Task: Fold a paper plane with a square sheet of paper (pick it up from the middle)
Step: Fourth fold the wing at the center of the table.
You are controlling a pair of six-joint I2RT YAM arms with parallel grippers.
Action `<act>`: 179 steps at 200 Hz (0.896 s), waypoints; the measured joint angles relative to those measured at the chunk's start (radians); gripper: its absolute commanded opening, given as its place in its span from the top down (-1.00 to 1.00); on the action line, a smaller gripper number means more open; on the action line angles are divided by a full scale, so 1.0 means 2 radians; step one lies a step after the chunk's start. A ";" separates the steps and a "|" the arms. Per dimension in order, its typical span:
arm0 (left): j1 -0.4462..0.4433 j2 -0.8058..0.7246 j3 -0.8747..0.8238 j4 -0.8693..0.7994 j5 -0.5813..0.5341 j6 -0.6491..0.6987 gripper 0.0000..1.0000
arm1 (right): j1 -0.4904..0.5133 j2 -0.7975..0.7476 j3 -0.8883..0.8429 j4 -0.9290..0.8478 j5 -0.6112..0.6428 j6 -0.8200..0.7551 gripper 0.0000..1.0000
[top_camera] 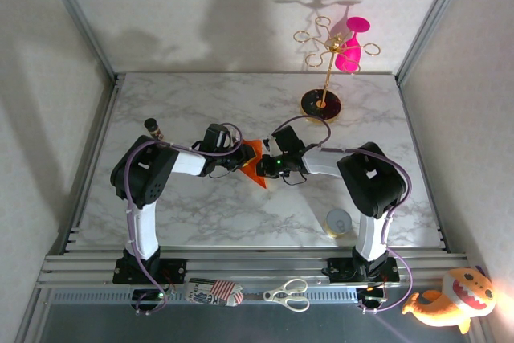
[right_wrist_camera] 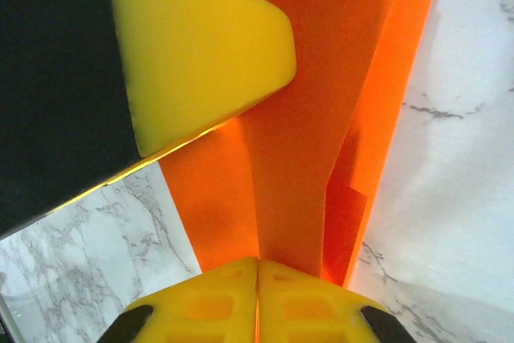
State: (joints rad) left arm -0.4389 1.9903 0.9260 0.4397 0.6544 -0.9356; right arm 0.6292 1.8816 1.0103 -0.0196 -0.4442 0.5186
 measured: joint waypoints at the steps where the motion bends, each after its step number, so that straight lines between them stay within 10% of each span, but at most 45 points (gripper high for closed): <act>1: 0.000 0.000 0.000 0.000 0.000 0.000 0.61 | 0.000 0.000 0.000 0.000 0.000 0.000 0.80; 179: 0.000 0.000 0.008 -0.017 0.000 0.000 0.61 | 0.000 0.014 0.005 -0.002 0.003 -0.002 0.79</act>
State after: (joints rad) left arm -0.4397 1.9903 0.9428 0.4065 0.6548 -0.9352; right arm 0.6292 1.9091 1.0195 -0.0238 -0.4377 0.5156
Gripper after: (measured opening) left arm 0.196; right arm 0.105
